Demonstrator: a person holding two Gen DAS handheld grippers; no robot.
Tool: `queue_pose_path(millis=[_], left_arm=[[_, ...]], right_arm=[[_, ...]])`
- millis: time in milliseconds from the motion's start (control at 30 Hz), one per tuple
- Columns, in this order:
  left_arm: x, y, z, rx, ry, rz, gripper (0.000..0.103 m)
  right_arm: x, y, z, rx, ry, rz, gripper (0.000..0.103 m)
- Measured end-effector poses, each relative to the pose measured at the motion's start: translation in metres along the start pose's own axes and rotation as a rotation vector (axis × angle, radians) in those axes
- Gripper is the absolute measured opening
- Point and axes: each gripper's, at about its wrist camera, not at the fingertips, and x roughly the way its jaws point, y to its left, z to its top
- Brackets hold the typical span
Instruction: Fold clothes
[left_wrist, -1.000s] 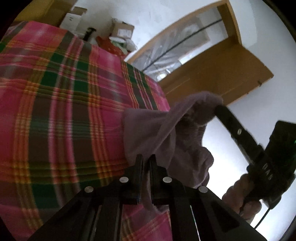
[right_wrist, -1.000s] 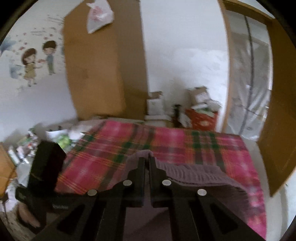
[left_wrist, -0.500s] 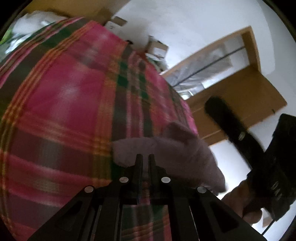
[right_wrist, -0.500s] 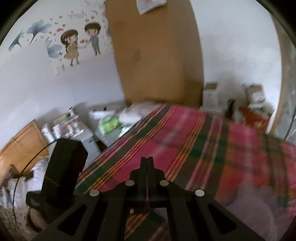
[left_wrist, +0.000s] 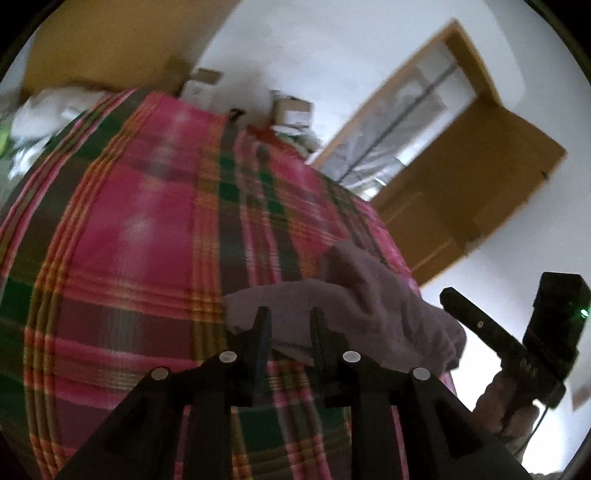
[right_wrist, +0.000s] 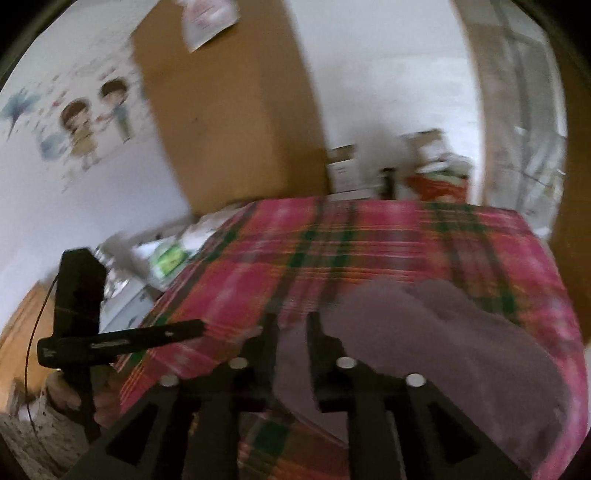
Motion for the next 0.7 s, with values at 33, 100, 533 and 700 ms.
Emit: queue_pose_path(millis=[33,100,533,700], left_arm=[[0.001,-0.007,-0.003,0.033,0.001,-0.005,0.029],[0.002,-0.020,-0.008,0.098,0.004,-0.014,0.029],[0.049,-0.109,-0.046,0.520,0.083,-0.067,0.029],[0.055,-0.125,-0.053,0.598,0.061,-0.058,0.029]], right_arm=[[-0.009,-0.011,-0.005,0.035,0.001,-0.024,0.039],[-0.024,-0.033,-0.018,0.107,0.011,-0.079,0.043],[-0.017,-0.119,-0.072,0.486,0.078,0.032,0.034],[-0.019,-0.107,-0.059,0.415,0.055,0.086,0.012]])
